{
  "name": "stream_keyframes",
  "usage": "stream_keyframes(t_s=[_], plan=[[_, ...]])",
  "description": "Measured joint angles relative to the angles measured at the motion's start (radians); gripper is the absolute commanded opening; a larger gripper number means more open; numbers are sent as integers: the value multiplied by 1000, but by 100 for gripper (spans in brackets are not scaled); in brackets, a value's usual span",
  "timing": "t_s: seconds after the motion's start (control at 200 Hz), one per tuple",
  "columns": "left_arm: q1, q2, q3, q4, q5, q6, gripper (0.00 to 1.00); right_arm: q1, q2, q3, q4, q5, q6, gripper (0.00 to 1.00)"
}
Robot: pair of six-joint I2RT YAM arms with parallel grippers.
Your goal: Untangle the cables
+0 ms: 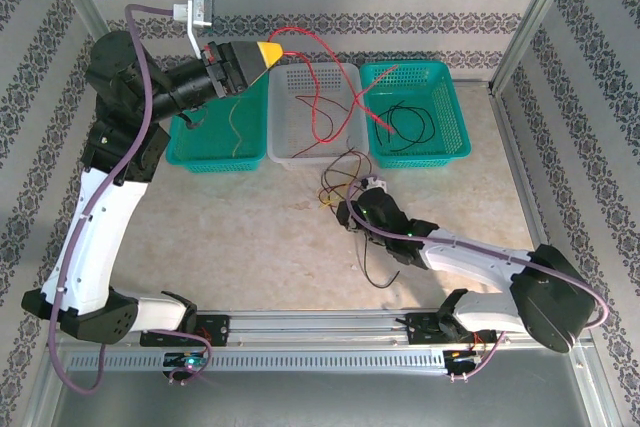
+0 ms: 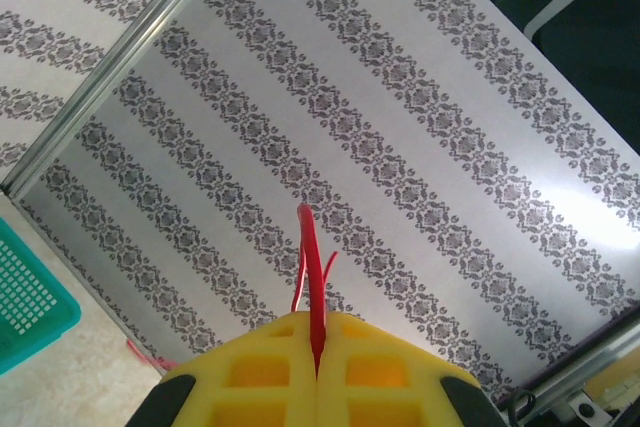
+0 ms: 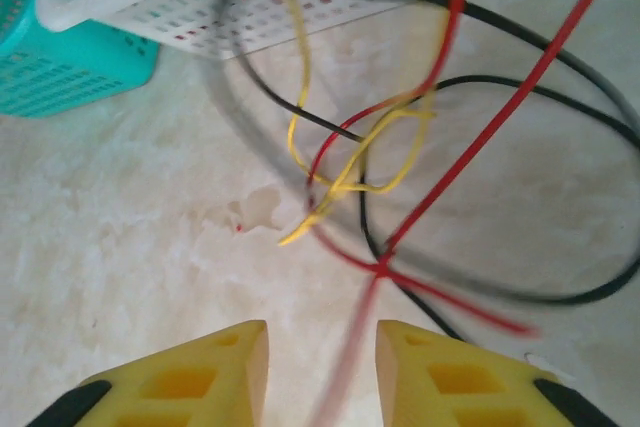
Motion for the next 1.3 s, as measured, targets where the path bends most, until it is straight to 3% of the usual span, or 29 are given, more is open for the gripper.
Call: stream_keyframes(t_s=[0.23, 0.53, 0.809, 1.009, 1.209, 1.239, 1.299], plan=[[6, 2, -9, -14, -18, 0, 0, -35, -280, -16, -85, -35, -34, 60], [29, 91, 26, -79, -122, 56, 0, -127, -572, -16, -397, -13, -69, 63], [74, 336, 38, 6, -213, 87, 0, -157, -586, -16, -513, -13, -68, 62], [89, 541, 135, 65, -239, 108, 0, -157, -575, -16, -534, -15, -68, 62], [98, 645, 193, 118, -269, 157, 0, -157, -575, -15, -552, -17, -68, 62], [99, 655, 193, 125, -278, 166, 10, -157, -575, -15, -553, -17, -68, 62], [100, 674, 192, 135, -296, 186, 48, -157, -574, -14, -554, -17, -68, 62]])
